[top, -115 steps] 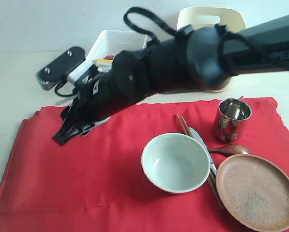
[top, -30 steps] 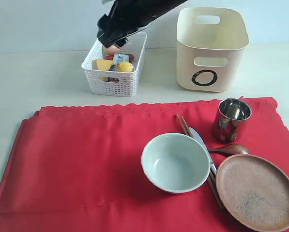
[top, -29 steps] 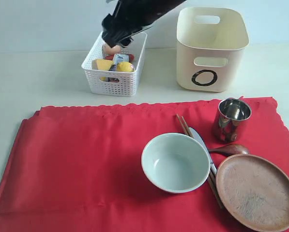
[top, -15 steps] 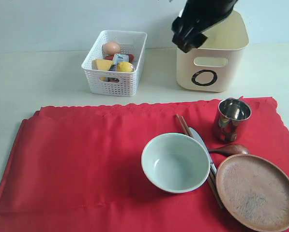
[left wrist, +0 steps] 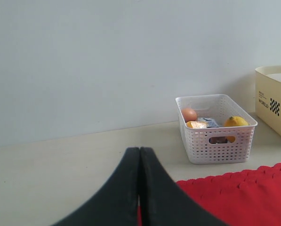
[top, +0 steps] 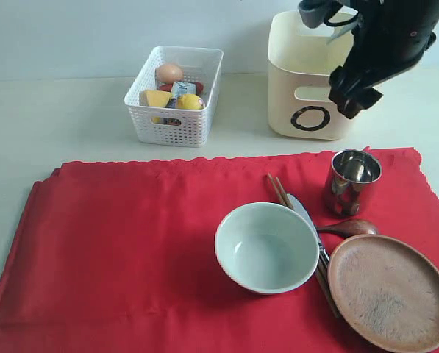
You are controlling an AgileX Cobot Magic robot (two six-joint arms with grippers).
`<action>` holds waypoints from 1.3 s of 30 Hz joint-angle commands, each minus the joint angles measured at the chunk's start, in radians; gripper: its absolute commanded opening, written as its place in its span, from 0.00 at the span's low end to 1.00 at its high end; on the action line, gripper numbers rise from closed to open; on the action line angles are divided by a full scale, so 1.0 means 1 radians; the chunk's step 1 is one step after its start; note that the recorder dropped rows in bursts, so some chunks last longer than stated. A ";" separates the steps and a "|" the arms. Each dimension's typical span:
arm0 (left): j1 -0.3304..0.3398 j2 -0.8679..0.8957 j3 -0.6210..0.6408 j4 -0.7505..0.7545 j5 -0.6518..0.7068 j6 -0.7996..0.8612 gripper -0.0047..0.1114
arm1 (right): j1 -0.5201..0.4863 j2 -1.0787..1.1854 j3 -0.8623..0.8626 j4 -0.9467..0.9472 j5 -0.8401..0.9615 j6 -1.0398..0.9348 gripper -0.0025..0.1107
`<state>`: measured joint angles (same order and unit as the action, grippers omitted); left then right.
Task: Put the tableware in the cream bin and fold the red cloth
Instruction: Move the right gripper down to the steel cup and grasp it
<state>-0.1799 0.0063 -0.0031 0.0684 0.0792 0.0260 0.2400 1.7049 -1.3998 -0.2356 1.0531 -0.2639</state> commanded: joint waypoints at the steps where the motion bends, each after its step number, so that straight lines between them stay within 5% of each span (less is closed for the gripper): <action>1: -0.008 -0.006 0.003 0.000 0.001 -0.002 0.04 | -0.041 -0.009 0.050 -0.007 -0.039 0.000 0.69; 12: -0.008 -0.006 0.003 0.000 0.001 0.001 0.04 | -0.097 -0.009 0.169 0.017 -0.110 -0.048 0.69; 21: -0.008 -0.006 0.003 0.000 0.001 -0.002 0.04 | -0.097 -0.007 0.209 0.341 -0.114 -0.344 0.69; 39: -0.008 -0.006 0.003 0.000 0.001 -0.002 0.04 | -0.097 0.098 0.209 0.253 -0.182 -0.203 0.77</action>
<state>-0.1799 0.0063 -0.0031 0.0684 0.0792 0.0260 0.1476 1.7896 -1.1948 0.0300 0.8801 -0.4865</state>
